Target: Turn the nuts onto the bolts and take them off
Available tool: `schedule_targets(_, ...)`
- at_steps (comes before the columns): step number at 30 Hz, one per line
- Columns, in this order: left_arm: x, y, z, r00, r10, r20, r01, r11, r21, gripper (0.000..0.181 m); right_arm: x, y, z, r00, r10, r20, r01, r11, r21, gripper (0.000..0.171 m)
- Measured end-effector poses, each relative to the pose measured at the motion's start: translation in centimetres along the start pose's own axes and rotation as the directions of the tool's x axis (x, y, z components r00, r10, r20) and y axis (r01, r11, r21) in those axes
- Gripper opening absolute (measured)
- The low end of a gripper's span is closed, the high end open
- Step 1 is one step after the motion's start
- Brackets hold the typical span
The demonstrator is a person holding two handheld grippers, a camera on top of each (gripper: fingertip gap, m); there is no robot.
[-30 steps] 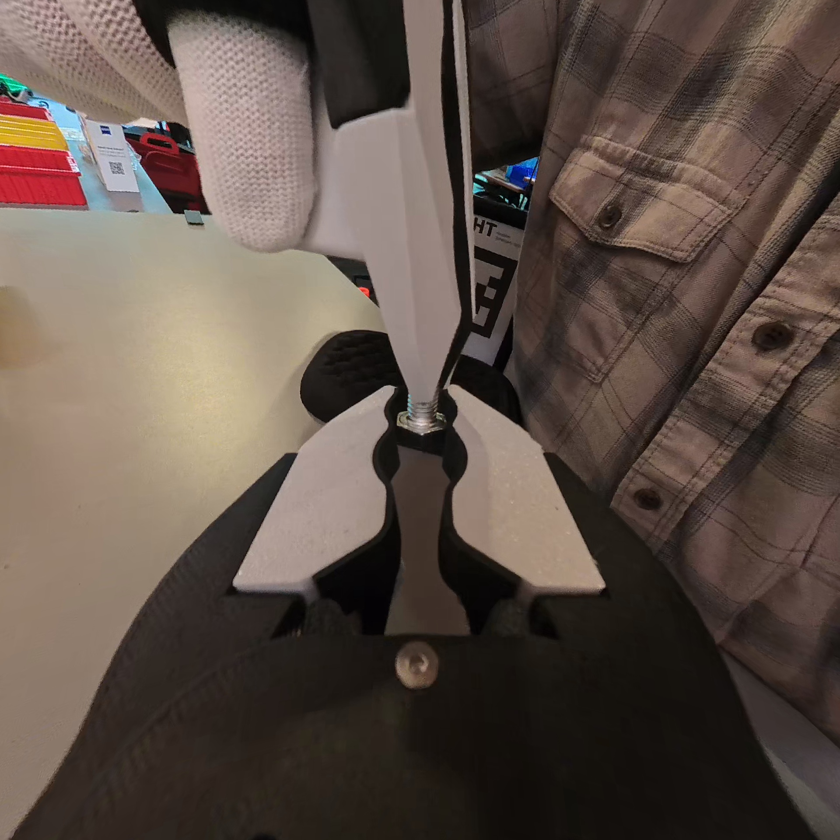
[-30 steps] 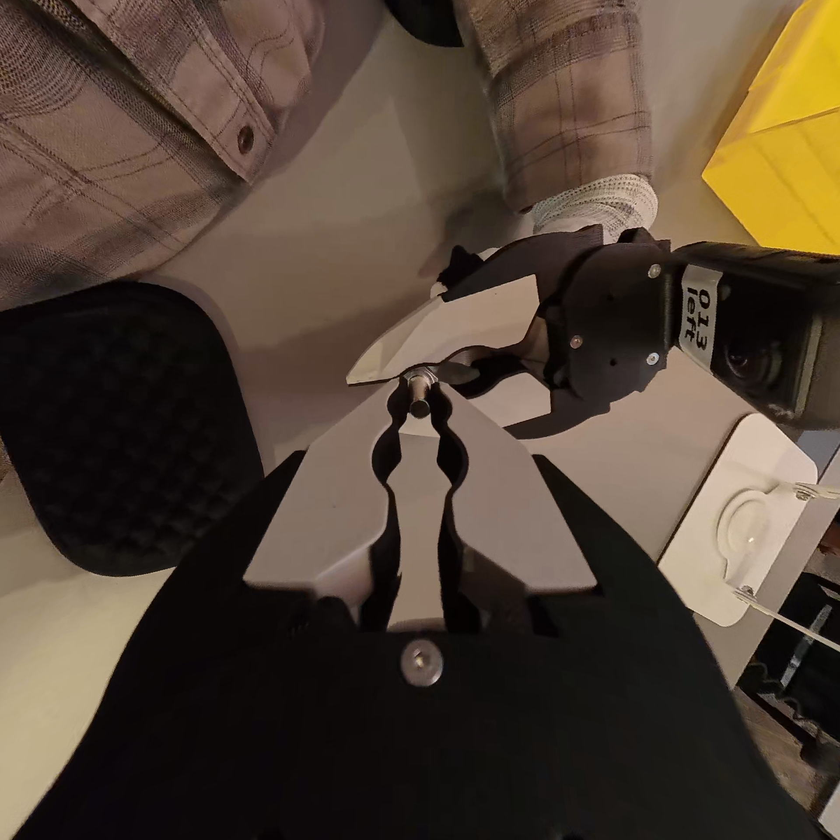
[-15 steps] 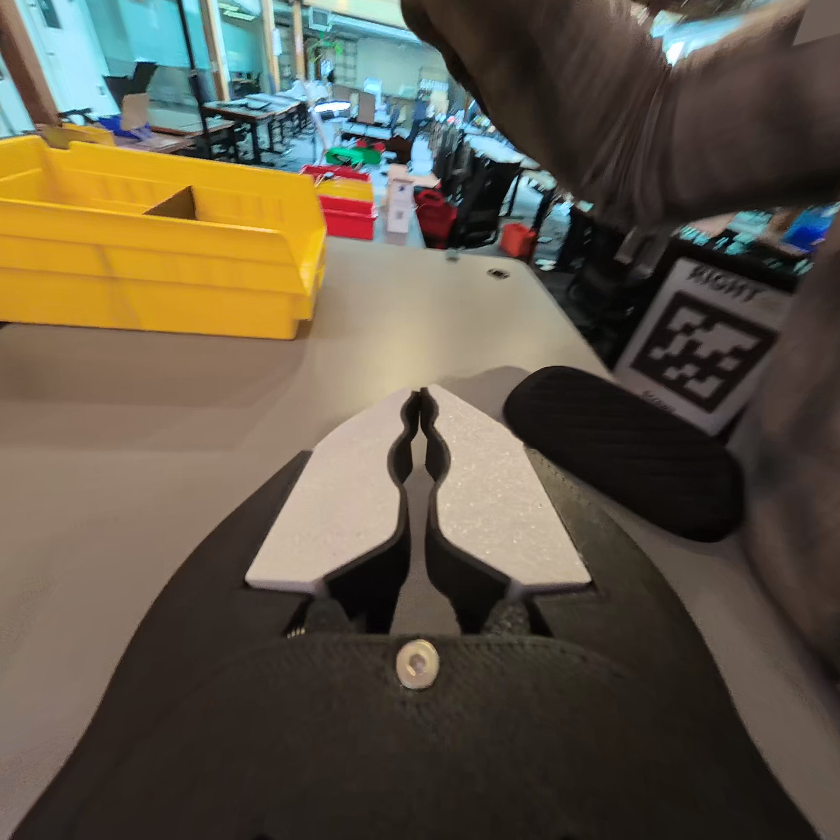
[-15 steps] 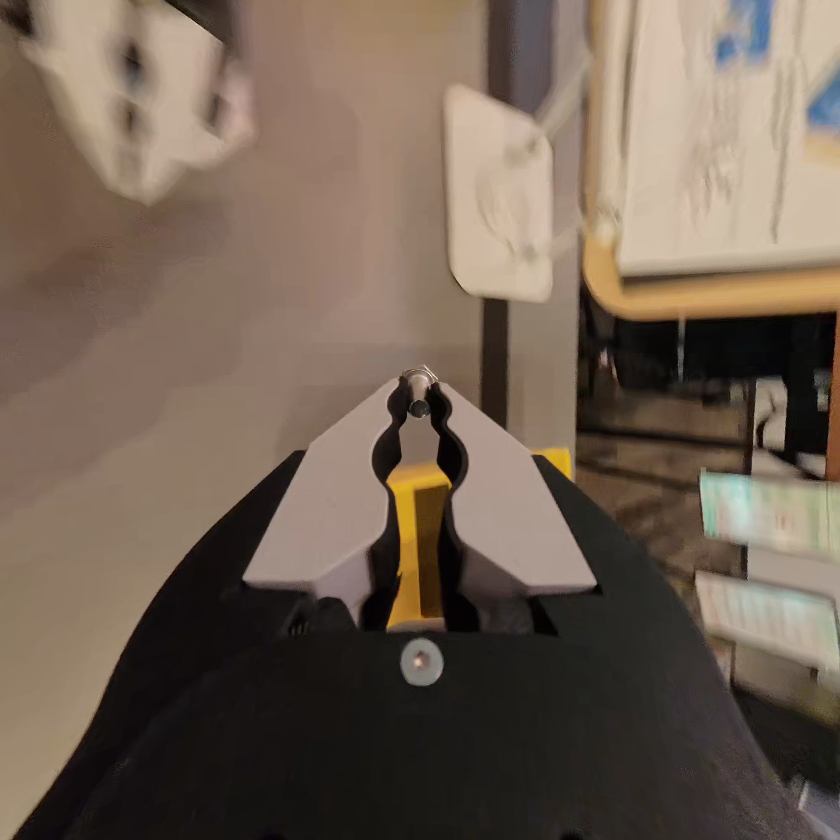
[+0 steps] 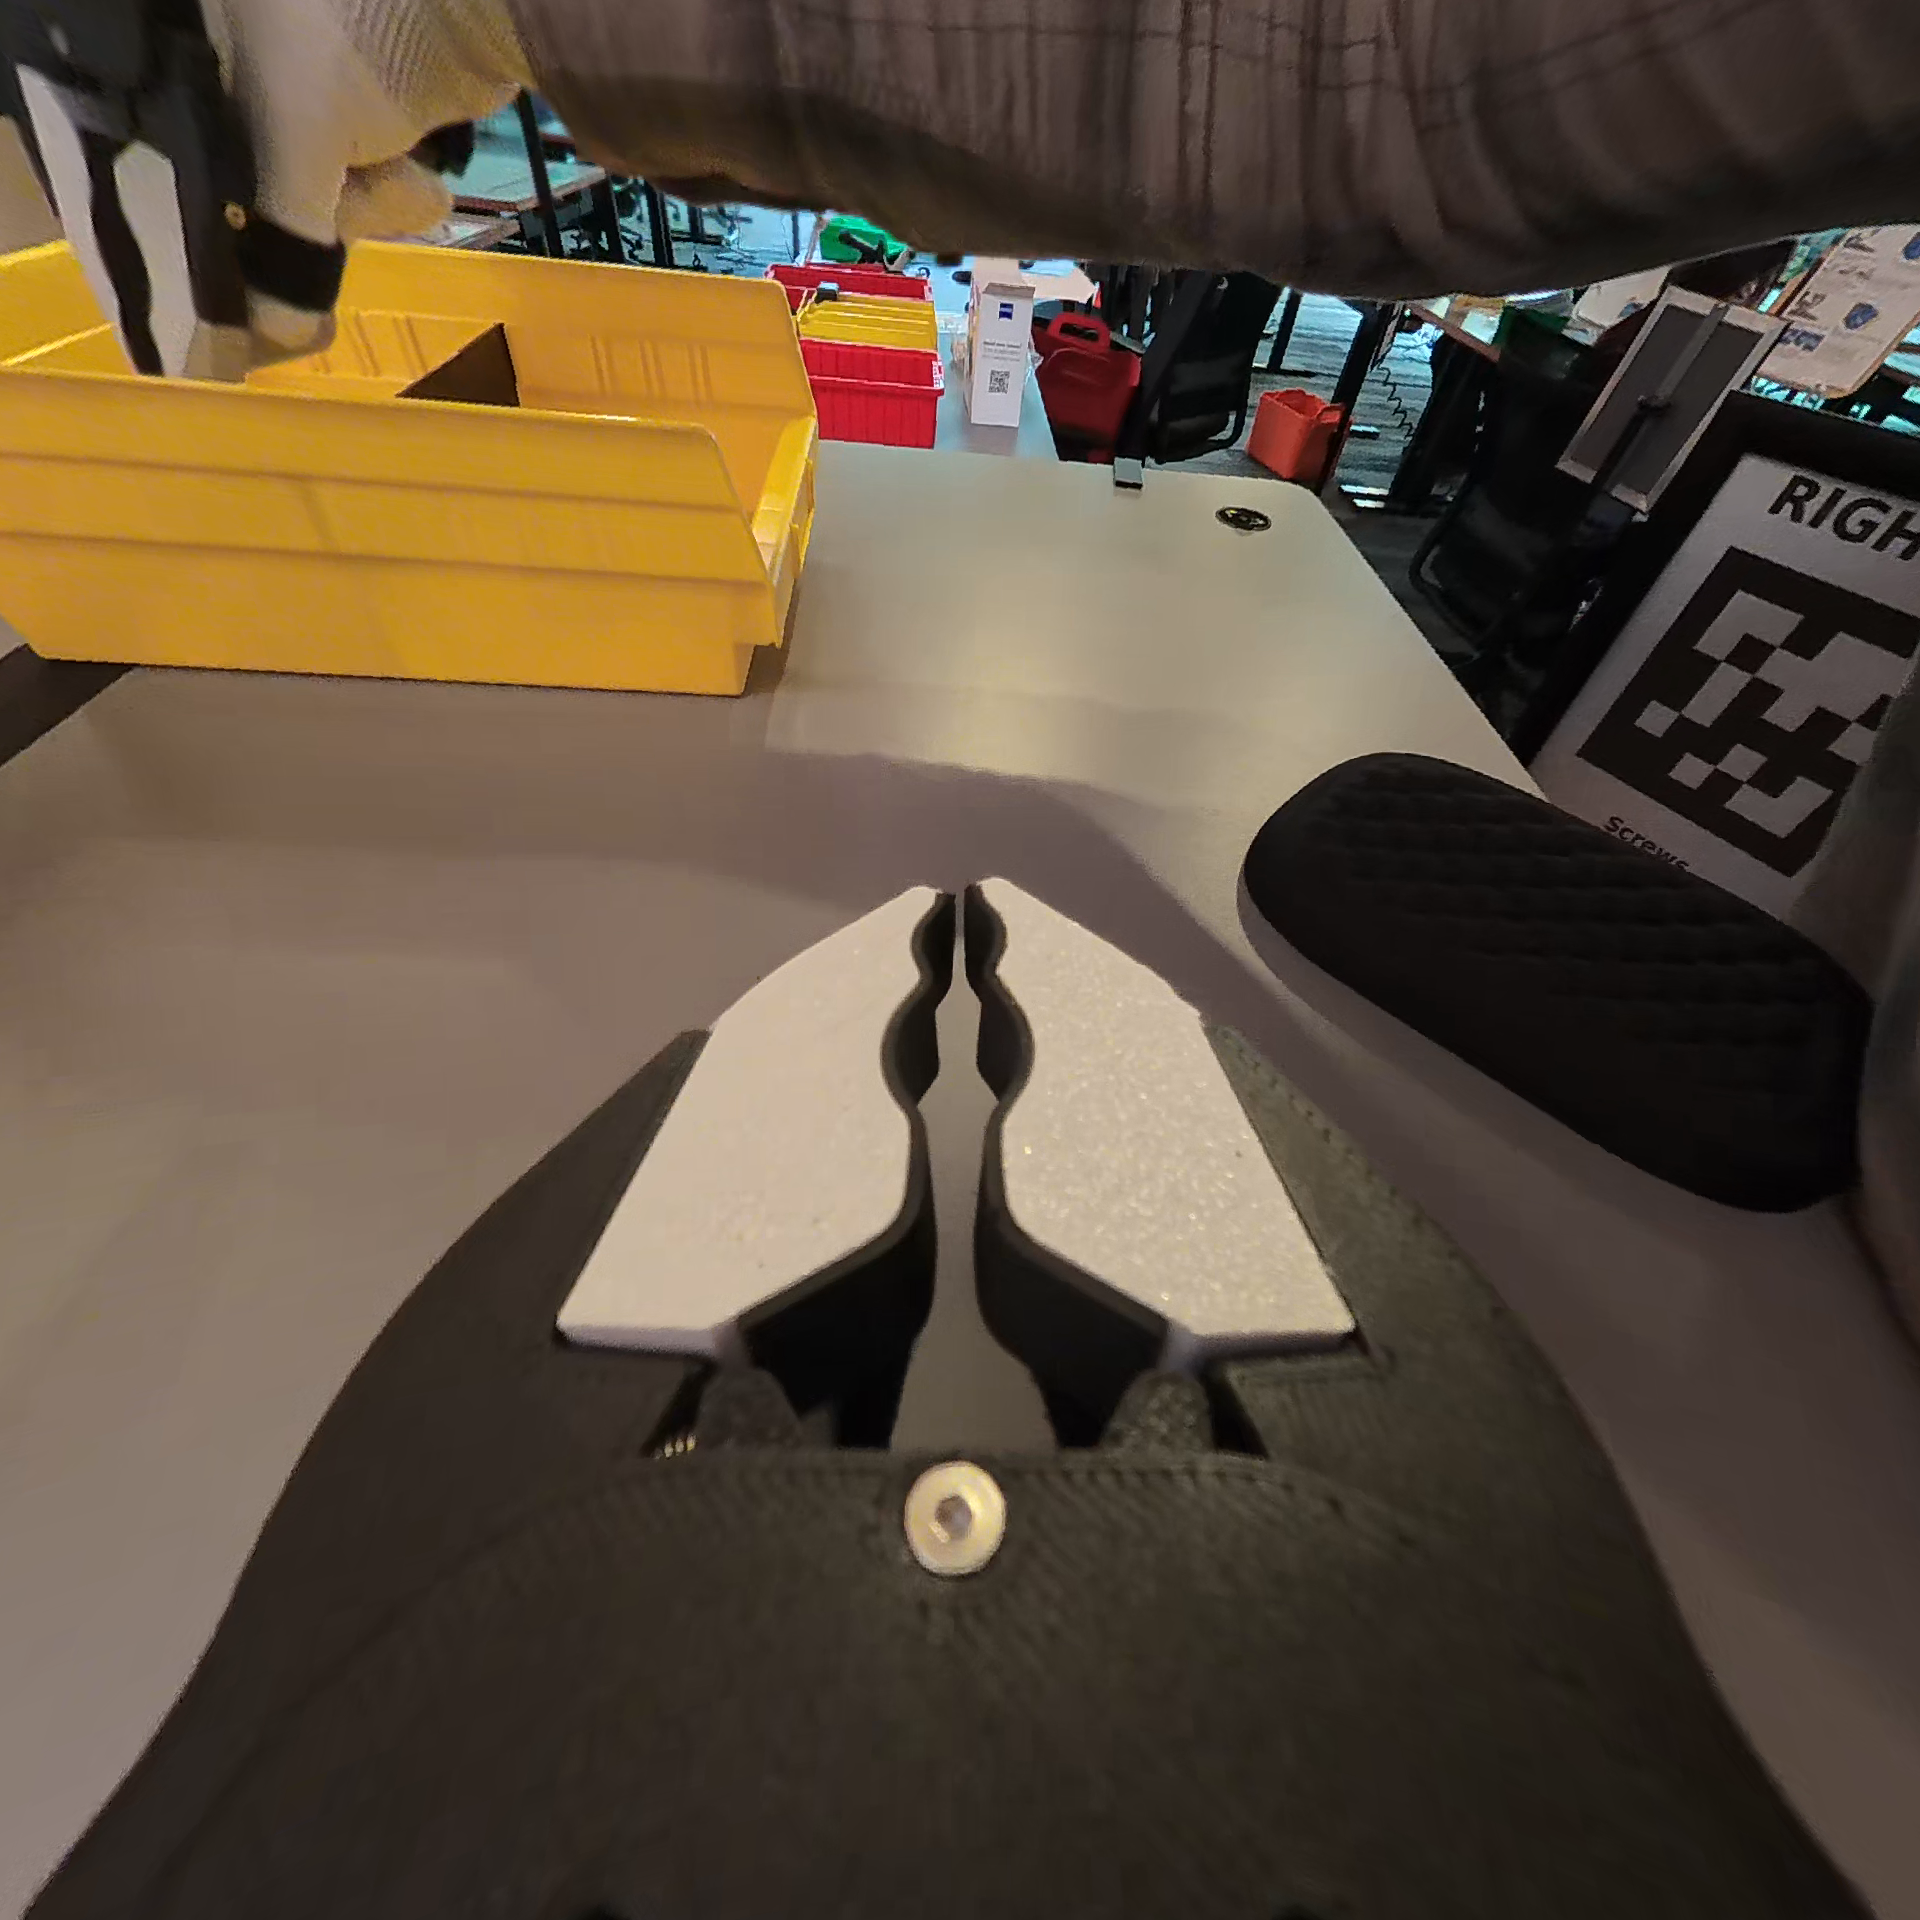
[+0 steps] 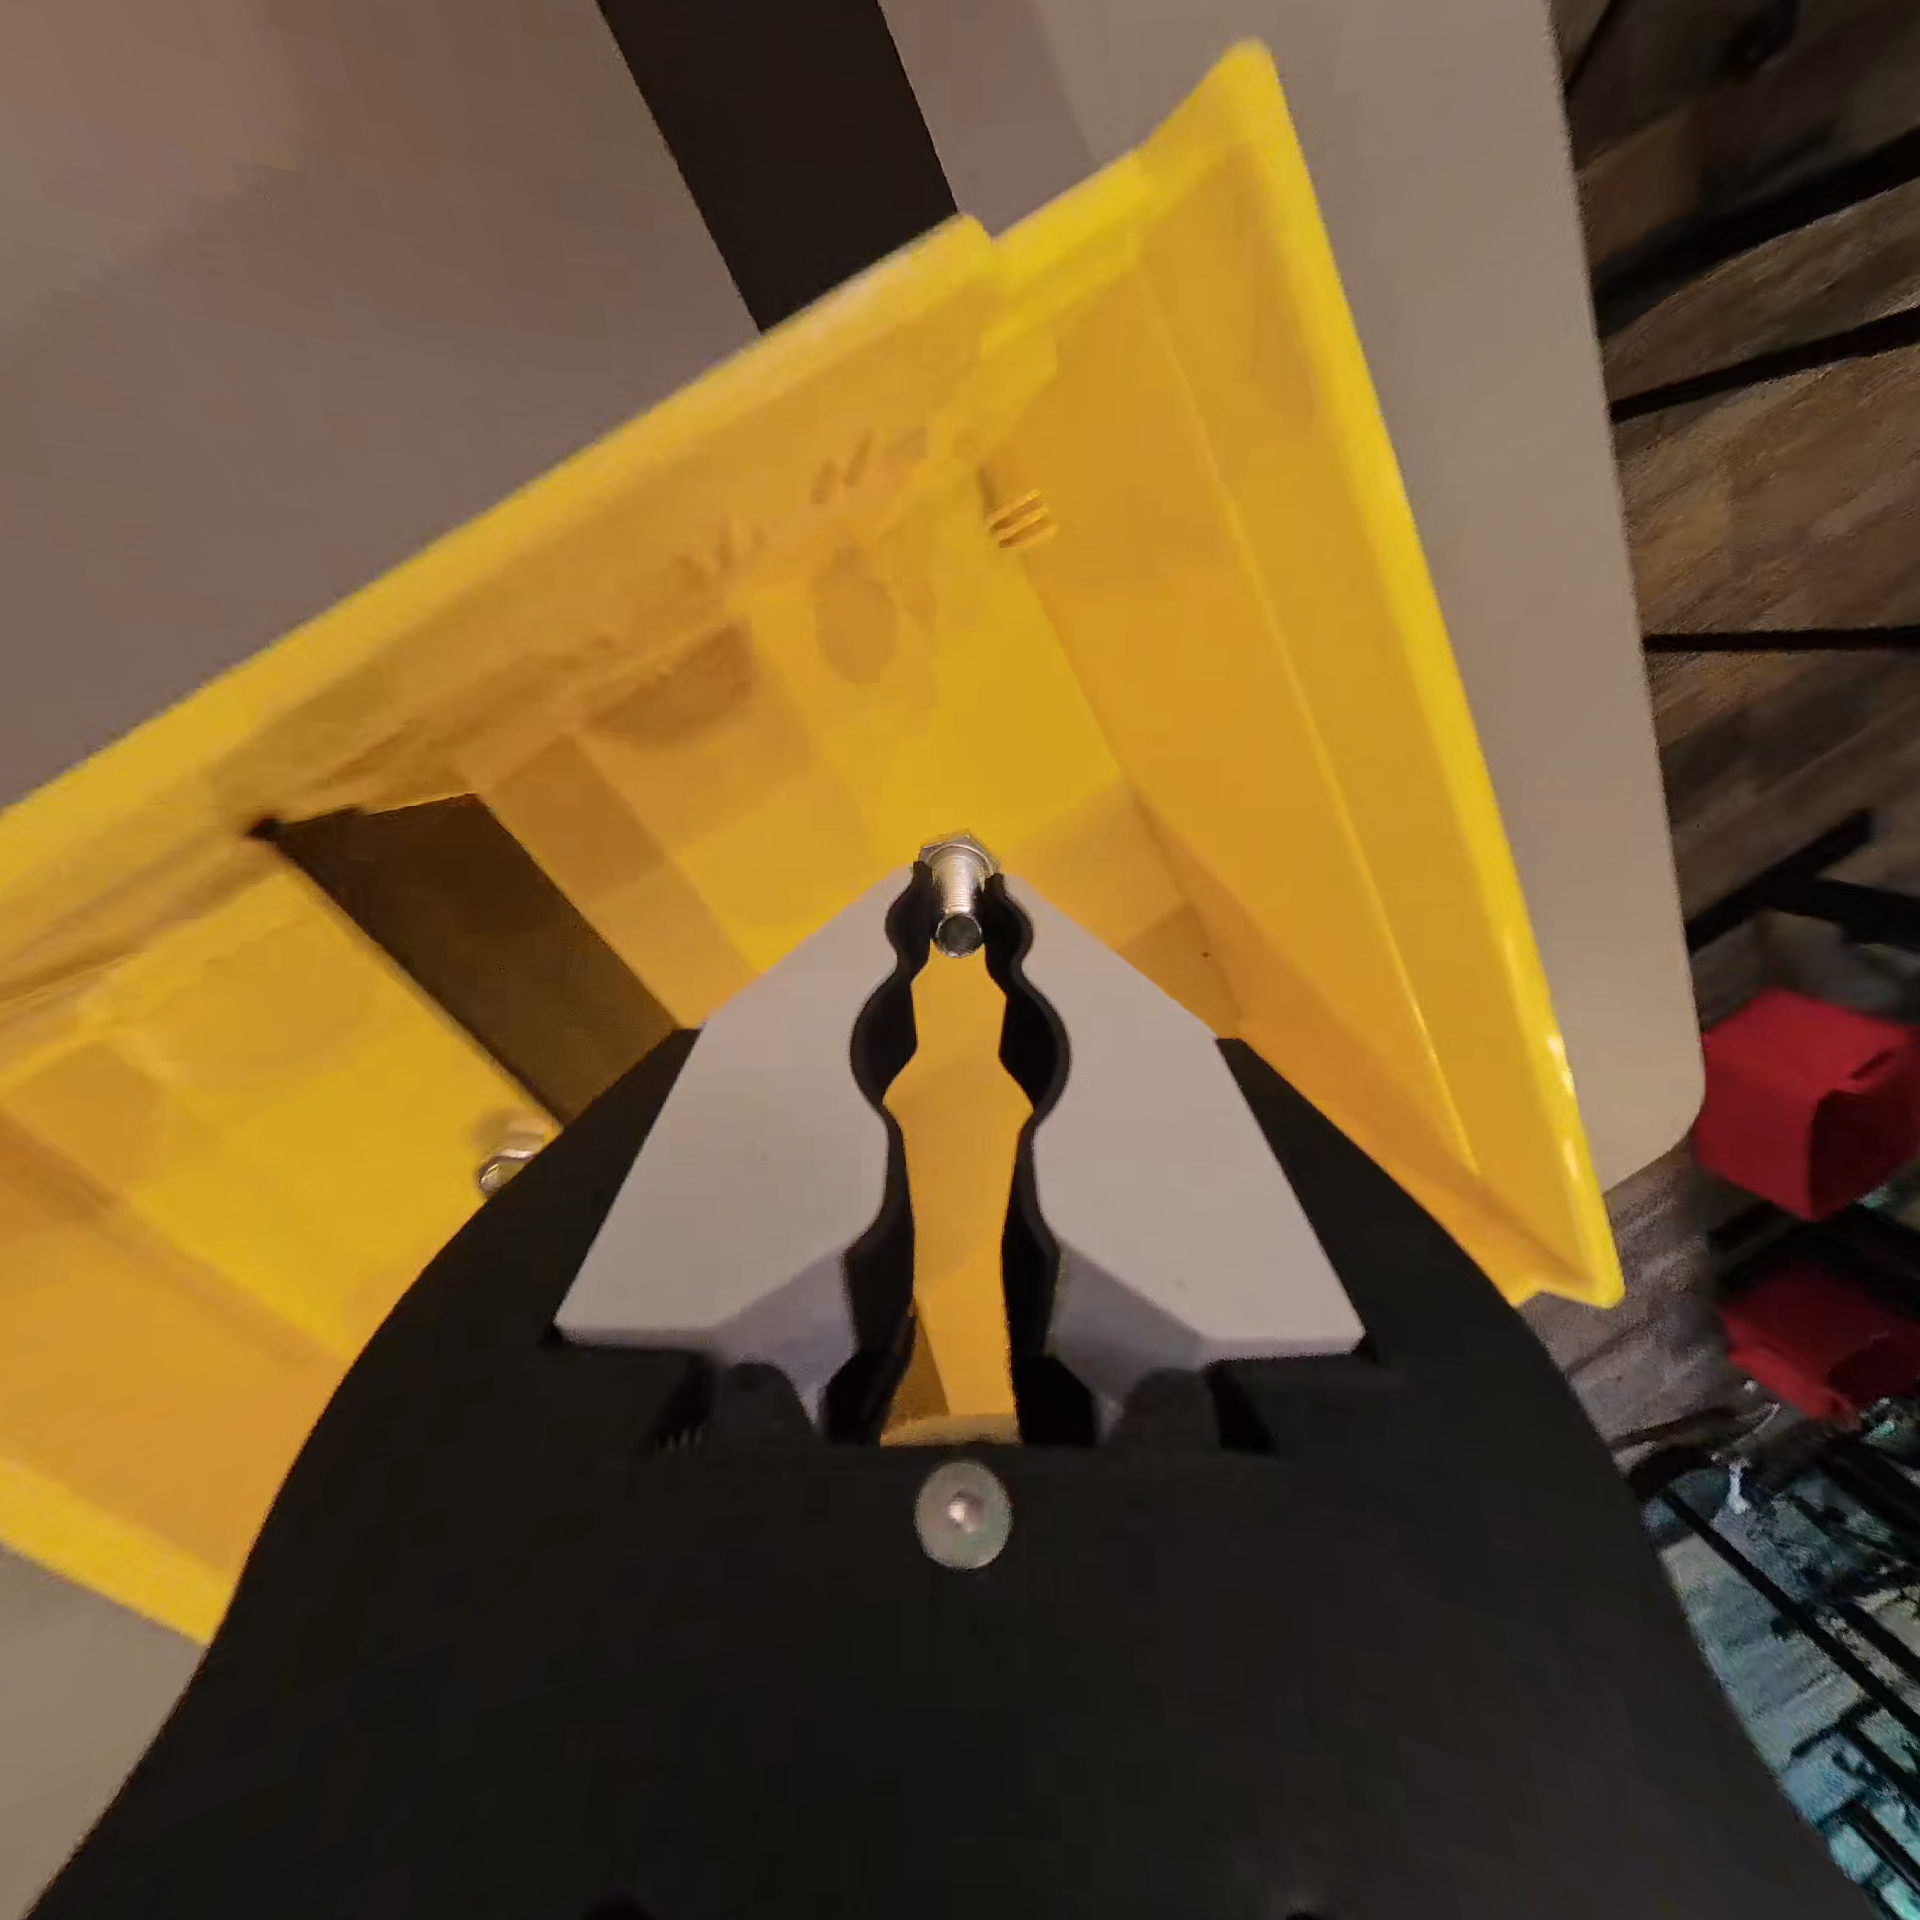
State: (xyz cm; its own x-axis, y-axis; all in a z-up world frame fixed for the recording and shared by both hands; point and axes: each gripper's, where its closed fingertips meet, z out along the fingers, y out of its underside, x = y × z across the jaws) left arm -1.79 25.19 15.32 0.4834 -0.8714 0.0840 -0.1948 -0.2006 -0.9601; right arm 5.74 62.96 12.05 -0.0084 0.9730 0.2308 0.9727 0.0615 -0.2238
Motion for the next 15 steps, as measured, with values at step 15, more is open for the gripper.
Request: schedule_targets(15, -0.2, 0.5, 0.5, 1.000, -0.012, 0.001, 0.012, 1.000, -0.012, 0.003, 0.7, -0.7, -0.4, 0.998, 0.028, 0.048, -0.027, 0.999, -0.029, 0.044)
